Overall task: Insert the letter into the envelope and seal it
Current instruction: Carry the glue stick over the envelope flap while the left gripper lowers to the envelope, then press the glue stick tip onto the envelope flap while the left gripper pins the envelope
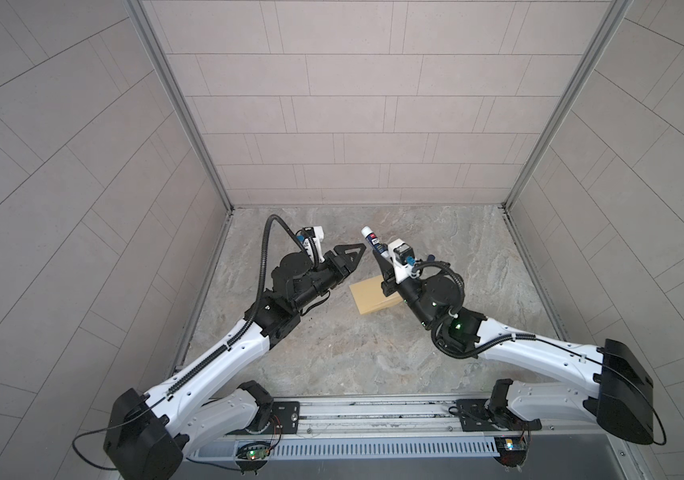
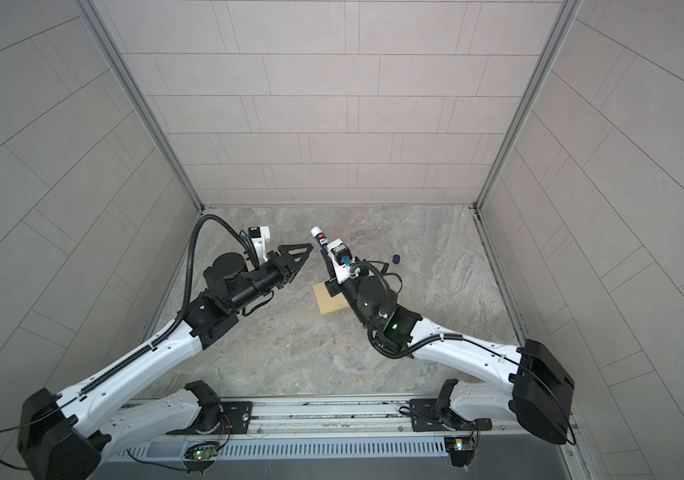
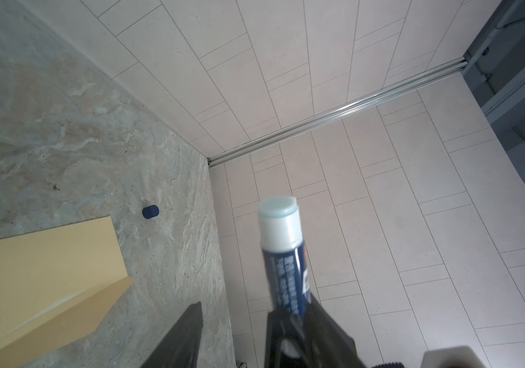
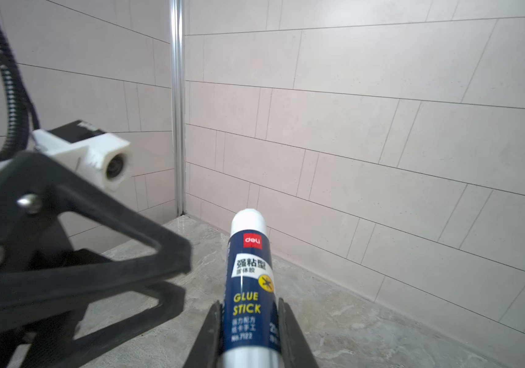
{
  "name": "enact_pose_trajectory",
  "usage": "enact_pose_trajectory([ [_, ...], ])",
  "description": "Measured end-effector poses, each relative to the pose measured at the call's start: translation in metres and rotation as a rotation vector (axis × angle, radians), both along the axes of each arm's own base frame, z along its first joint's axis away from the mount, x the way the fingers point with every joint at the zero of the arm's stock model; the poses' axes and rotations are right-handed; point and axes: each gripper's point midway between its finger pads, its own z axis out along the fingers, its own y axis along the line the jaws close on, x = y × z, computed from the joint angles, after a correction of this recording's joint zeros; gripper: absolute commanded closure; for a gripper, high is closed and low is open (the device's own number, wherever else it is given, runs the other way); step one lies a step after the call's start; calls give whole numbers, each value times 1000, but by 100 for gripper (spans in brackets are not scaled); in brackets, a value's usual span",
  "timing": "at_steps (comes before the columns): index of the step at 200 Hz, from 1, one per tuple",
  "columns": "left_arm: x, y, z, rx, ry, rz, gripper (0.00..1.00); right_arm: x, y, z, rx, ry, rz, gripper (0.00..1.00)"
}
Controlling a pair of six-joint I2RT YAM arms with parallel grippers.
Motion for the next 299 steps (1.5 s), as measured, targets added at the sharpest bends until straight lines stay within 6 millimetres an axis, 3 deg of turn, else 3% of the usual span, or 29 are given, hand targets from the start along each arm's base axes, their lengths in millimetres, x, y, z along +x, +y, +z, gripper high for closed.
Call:
enact_pose_trajectory([
  [33,-2,10,-17,139,-16,21,38,19,-35,16,-34,151,-35,100],
  [56,-1,15,-29,213,-11,34,38,28,-51,7,-98,290,-51,100],
  [77,0,15,-39,254,-3,34,38,35,-54,-18,-185,446,-50,100],
  [104,5,12,-56,294,31,27,39,41,-52,-66,-321,661,-51,100],
  [125,8,10,-75,329,65,20,40,38,-53,-102,-414,792,-55,100],
  [145,9,9,-93,355,97,15,41,33,-57,-123,-479,869,-58,100],
  [180,13,6,-119,367,148,1,55,33,-56,-128,-527,928,-32,100],
  [215,17,2,-149,372,211,-16,69,48,-49,-134,-565,1002,-17,100],
  [299,20,-17,-213,410,345,-98,98,49,-42,-194,-743,1253,27,100],
])
